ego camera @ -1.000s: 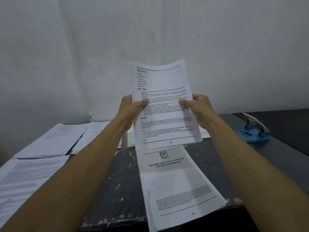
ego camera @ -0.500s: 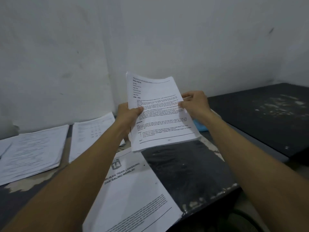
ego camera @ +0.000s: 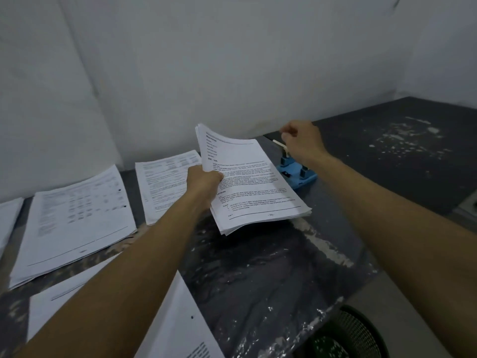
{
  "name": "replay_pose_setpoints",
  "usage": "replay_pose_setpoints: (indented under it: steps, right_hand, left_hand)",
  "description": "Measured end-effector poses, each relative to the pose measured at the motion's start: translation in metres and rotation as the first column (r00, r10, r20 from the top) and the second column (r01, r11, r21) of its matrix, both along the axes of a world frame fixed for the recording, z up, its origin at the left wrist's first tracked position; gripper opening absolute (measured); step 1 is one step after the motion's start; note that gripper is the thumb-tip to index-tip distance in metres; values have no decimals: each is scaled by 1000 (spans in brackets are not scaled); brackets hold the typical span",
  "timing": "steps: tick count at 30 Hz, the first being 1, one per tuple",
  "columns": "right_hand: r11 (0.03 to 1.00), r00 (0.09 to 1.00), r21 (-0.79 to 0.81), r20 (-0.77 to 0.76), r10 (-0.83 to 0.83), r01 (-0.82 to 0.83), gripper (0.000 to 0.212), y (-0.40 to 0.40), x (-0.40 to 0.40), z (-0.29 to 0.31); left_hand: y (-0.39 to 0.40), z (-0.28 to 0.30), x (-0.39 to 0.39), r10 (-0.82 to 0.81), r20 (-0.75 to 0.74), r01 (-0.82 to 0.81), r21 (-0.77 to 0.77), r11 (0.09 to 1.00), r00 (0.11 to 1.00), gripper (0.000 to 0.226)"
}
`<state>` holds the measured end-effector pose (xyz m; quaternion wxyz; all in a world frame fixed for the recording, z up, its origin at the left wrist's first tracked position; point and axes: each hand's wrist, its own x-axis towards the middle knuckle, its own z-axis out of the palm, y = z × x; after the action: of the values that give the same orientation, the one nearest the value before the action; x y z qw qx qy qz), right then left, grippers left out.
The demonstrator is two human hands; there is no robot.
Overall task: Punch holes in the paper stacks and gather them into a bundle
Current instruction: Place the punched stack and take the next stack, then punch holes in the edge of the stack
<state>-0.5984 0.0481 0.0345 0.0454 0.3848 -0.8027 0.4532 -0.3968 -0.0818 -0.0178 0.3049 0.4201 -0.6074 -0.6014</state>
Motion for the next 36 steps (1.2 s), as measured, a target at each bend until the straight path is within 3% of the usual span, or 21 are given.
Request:
replay_pose_setpoints:
  steps: [5, 12, 23, 36]
  right_hand:
    - [976, 991, 186, 86, 101, -116, 35, -8, -23, -16]
    - [950, 946, 214, 280, 162, -226, 41, -8, -33, -19]
    - [908, 944, 321, 273, 185, -270, 44, -2, -32, -14]
    - [908, 936, 333, 320, 145, -255, 44, -6, -35, -19]
  left_hand:
    - [-4, -17, -30, 26, 54, -28, 38, 999, 998, 24]
    - [-5, -26, -58, 40, 80, -47, 84, 995, 996, 19]
    - [9, -21, -80, 8, 64, -15, 119, 993, 998, 33]
    - [34, -47, -86, 131, -20, -129, 92, 987, 991, 17]
